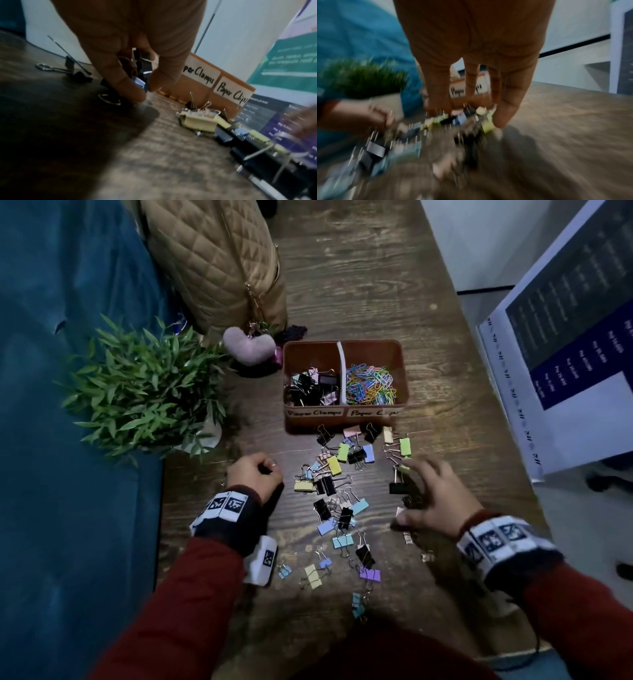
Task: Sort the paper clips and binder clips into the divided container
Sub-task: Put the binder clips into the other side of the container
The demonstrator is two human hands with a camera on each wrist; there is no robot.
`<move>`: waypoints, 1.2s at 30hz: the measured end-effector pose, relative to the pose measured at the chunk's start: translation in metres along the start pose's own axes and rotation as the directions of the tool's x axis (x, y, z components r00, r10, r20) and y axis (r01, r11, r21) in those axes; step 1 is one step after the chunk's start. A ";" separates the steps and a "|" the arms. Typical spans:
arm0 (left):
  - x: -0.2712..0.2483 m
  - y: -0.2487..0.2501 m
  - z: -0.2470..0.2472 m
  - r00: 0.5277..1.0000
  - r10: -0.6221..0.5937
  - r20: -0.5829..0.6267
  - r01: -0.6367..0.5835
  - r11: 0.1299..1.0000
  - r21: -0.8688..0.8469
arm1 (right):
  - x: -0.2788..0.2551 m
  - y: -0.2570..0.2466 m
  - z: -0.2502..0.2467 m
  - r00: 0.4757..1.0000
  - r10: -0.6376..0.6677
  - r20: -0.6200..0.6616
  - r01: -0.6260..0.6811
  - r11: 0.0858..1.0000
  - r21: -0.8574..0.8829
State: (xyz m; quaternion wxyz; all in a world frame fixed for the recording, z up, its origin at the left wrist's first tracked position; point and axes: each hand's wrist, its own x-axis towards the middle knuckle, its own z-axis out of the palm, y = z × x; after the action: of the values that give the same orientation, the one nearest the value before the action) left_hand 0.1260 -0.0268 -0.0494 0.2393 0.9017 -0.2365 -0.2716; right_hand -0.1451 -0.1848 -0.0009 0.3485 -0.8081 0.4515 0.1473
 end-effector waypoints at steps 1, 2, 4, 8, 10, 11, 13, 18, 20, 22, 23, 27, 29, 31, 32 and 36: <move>-0.001 0.001 0.000 1.000 -0.008 0.007 0.009 0.999 -0.046 | -0.001 0.006 0.009 1.000 0.017 -0.008 -0.017 1.000 0.003; -0.002 0.004 -0.002 1.000 -0.012 0.012 0.013 0.996 -0.090 | 0.002 0.008 0.014 0.998 0.034 -0.048 -0.033 0.999 0.027; -0.005 0.018 -0.010 1.000 0.002 0.017 0.000 0.987 -0.161 | 0.016 0.005 0.015 0.988 0.035 -0.149 -0.028 0.999 0.046; -0.006 0.072 -0.036 0.980 0.183 -0.075 -0.196 0.949 -0.248 | 0.048 -0.015 0.011 0.989 -0.095 -0.110 0.088 0.994 -0.068; -0.002 0.104 -0.048 0.956 0.267 -0.121 -0.288 0.931 -0.226 | 0.059 -0.022 0.009 0.992 -0.120 -0.046 0.111 0.981 -0.159; 0.003 0.119 -0.051 0.945 0.300 -0.130 -0.323 0.922 -0.212 | 0.062 -0.024 0.008 0.993 -0.113 -0.020 0.107 0.973 -0.204; 0.014 0.149 -0.056 0.928 0.350 -0.128 -0.372 0.899 -0.233 | 0.064 -0.027 0.004 0.994 -0.107 0.022 0.109 0.952 -0.285; 0.045 0.176 -0.053 0.925 0.379 -0.032 -0.381 0.919 -0.099 | 0.058 -0.031 -0.003 0.987 -0.127 0.102 0.157 0.914 -0.375; 0.047 0.169 -0.053 0.911 0.411 -0.030 -0.411 0.911 -0.006 | 0.052 -0.029 -0.002 0.982 -0.132 0.136 0.174 0.911 -0.374; 0.035 0.153 -0.055 0.890 0.452 -0.058 -0.447 0.891 0.076 | 0.048 -0.025 -0.002 0.972 -0.142 0.188 0.205 0.903 -0.377; 0.024 0.143 -0.055 0.894 0.445 -0.057 -0.440 0.894 0.091 | 0.047 -0.025 -0.002 0.965 -0.148 0.218 0.226 0.892 -0.393; -0.037 0.094 -0.038 0.936 0.274 0.222 -0.321 0.924 0.210 | 0.050 -0.032 -0.002 0.938 -0.165 0.305 0.308 0.797 -0.519; -0.068 0.076 -0.021 0.897 0.129 0.423 -0.273 0.915 0.299 | 0.050 -0.036 0.001 0.931 -0.187 0.315 0.342 0.750 -0.566; -0.096 0.062 -0.003 0.854 0.046 0.518 -0.274 0.887 0.372 | 0.048 -0.040 0.005 0.929 -0.213 0.304 0.356 0.744 -0.565; -0.106 0.058 0.007 0.843 0.030 0.537 -0.295 0.861 0.415 | 0.046 -0.041 0.007 0.930 -0.226 0.292 0.356 0.754 -0.551; -0.122 0.053 0.039 0.862 0.010 0.507 -0.311 0.800 0.513 | 0.035 -0.044 0.019 0.948 -0.225 0.226 0.308 0.832 -0.461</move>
State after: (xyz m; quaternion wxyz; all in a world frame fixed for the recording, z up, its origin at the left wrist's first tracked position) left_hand -0.0039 -0.0117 -0.0022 -0.0896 0.8104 -0.4376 -0.3792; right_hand -0.0882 -0.1786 -0.0147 0.1847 -0.9102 0.2518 0.2721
